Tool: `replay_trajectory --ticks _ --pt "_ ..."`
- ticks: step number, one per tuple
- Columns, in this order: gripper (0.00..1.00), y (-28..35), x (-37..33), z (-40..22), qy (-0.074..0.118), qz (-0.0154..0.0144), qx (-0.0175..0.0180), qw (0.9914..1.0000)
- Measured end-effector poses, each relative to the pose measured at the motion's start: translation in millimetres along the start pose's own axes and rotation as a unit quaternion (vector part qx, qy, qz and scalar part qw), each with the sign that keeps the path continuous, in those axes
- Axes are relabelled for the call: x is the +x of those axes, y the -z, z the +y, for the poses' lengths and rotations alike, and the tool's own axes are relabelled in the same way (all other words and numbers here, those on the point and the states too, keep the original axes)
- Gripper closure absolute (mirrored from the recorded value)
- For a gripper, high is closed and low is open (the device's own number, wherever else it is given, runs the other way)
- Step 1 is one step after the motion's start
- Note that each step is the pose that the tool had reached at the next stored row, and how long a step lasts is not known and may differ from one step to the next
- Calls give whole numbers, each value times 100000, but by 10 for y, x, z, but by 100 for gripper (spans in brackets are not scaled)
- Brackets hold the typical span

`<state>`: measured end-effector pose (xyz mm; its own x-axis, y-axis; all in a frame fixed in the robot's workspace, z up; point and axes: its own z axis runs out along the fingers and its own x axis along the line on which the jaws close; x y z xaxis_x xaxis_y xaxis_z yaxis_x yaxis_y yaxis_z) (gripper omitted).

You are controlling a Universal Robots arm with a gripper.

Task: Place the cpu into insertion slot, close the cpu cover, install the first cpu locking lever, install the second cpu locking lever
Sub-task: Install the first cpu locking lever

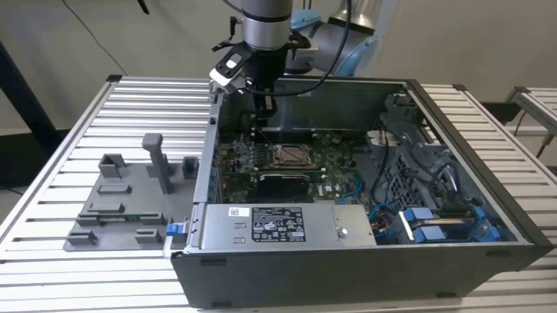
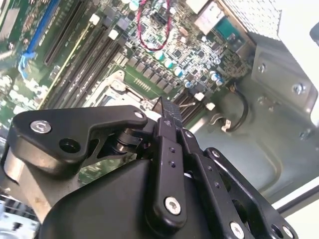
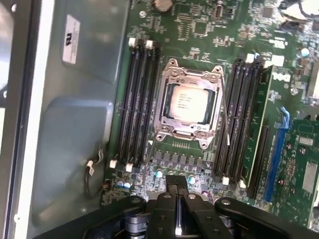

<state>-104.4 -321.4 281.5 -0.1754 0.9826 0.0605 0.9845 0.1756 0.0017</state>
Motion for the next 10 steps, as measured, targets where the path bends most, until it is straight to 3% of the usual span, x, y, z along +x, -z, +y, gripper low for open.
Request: replay_trajectory --ticks 5,10 --pt "89 -3 0 0 4518 11 268 99898" --pt "89 -4 0 0 9081 7 493 99586"
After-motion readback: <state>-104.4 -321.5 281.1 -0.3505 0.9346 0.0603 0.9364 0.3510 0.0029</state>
